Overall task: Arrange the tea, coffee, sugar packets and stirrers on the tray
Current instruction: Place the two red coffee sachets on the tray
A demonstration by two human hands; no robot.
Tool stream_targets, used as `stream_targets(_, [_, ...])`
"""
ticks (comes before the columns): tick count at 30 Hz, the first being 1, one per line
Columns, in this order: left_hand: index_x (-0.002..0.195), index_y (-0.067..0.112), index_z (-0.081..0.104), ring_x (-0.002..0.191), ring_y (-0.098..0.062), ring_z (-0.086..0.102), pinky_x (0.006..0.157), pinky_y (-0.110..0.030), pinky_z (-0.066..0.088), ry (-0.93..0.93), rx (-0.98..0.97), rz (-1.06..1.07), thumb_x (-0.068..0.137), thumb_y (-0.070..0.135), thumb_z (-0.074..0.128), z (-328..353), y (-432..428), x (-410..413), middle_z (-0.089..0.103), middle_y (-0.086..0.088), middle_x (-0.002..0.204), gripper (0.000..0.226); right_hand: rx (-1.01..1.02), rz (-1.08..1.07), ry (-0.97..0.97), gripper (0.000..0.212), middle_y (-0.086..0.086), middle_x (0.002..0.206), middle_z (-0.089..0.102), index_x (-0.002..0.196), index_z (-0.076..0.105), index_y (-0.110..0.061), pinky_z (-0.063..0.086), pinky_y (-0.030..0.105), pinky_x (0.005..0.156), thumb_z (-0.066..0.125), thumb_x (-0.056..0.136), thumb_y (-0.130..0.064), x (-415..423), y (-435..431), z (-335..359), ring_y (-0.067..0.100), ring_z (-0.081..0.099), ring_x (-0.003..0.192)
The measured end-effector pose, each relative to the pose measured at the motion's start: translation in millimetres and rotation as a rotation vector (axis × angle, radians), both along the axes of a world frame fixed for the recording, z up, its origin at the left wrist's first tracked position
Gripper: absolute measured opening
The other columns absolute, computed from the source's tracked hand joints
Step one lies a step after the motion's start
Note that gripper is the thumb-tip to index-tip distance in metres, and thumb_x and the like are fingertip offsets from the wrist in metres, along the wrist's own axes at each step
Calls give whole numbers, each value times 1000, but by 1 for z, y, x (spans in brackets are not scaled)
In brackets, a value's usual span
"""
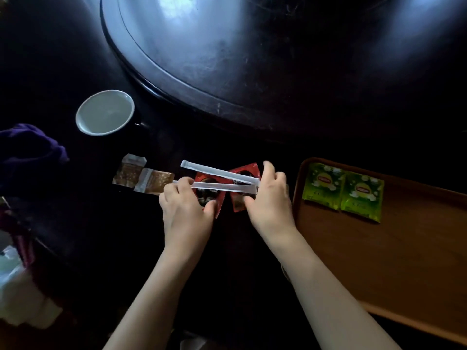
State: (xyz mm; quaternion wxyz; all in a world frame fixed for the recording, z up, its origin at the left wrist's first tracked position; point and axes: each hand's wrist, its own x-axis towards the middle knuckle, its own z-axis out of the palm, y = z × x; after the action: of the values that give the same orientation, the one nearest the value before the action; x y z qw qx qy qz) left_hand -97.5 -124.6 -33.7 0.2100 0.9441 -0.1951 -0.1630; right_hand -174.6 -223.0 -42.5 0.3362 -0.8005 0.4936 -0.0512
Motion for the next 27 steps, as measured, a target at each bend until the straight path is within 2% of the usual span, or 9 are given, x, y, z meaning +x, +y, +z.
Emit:
stream_targets(7, [131, 6, 44, 116, -31, 55, 98, -42, 47, 154, -52, 45, 78, 22, 78, 0, -3, 23, 60, -15, 119, 65, 117, -41, -202, 45, 3, 106, 65, 119, 46, -19, 51, 33, 84, 65, 80, -12, -10, 3, 14, 20, 61, 96])
stream_targets(10, [129, 11, 46, 108, -26, 59, 85, -31, 47, 175, -99, 68, 81, 13, 73, 5, 0, 24, 63, -3, 105, 55, 155, -70, -258, 26, 0, 89, 64, 99, 53, -12, 49, 25, 66, 68, 78, -19, -21, -3, 24, 17, 60, 81])
stream_targets(13, [130, 17, 47, 84, -15, 62, 62, -14, 43, 269, -227, 111, 81, 0, 70, 13, 4, 19, 55, 11, 83, 57, 195, -45, -311, 16, -7, 77, 62, 89, 57, -11, 44, 12, 53, 66, 80, -21, -36, -11, 34, 4, 59, 68])
stream_targets(15, [137, 22, 42, 79, -8, 62, 65, -21, 52, 408, -323, 145, 79, -4, 73, 21, 7, 13, 57, 8, 91, 71, 209, -38, -348, 12, -10, 75, 62, 89, 60, -13, 42, 5, 54, 64, 82, -20, -49, -16, 41, -2, 58, 65])
stream_targets(19, [144, 33, 34, 99, -25, 68, 91, -46, 56, 567, -304, 138, 71, 1, 80, 36, 13, 8, 66, -6, 110, 92, 232, -94, -389, 9, -6, 80, 67, 90, 61, -15, 43, 6, 58, 56, 87, -21, -77, -29, 50, 3, 61, 71])
stream_targets(21, [144, 33, 35, 97, -22, 66, 87, -37, 54, 450, -183, 8, 76, 7, 78, 44, 14, 3, 67, -10, 114, 84, 298, -135, -425, 12, -3, 83, 69, 92, 62, -17, 47, 12, 62, 51, 90, -21, -91, -34, 53, 5, 63, 74])
stream_targets(23, [147, 31, 32, 82, -21, 64, 71, -29, 47, 181, -23, -173, 83, 10, 71, 49, 12, -4, 69, -9, 98, 78, 351, -168, -459, 15, -2, 84, 69, 91, 62, -19, 48, 17, 64, 47, 92, -21, -105, -39, 54, 4, 63, 74])
stream_targets(25, [149, 31, 30, 88, -31, 64, 72, -37, 45, -37, 53, -275, 84, 8, 66, 60, 7, -12, 69, -12, 98, 77, 362, -189, -490, 16, -2, 82, 69, 89, 63, -21, 47, 15, 60, 47, 91, -19, -119, -45, 52, 2, 62, 71])
stream_targets(27, [147, 30, 32, 98, -38, 64, 81, -44, 48, -97, 27, -293, 83, 7, 66, 63, 3, -7, 70, -17, 105, 77, 336, -246, -539, 14, -1, 78, 68, 87, 64, -20, 45, 14, 55, 51, 89, -14, -135, -51, 49, -1, 61, 64])
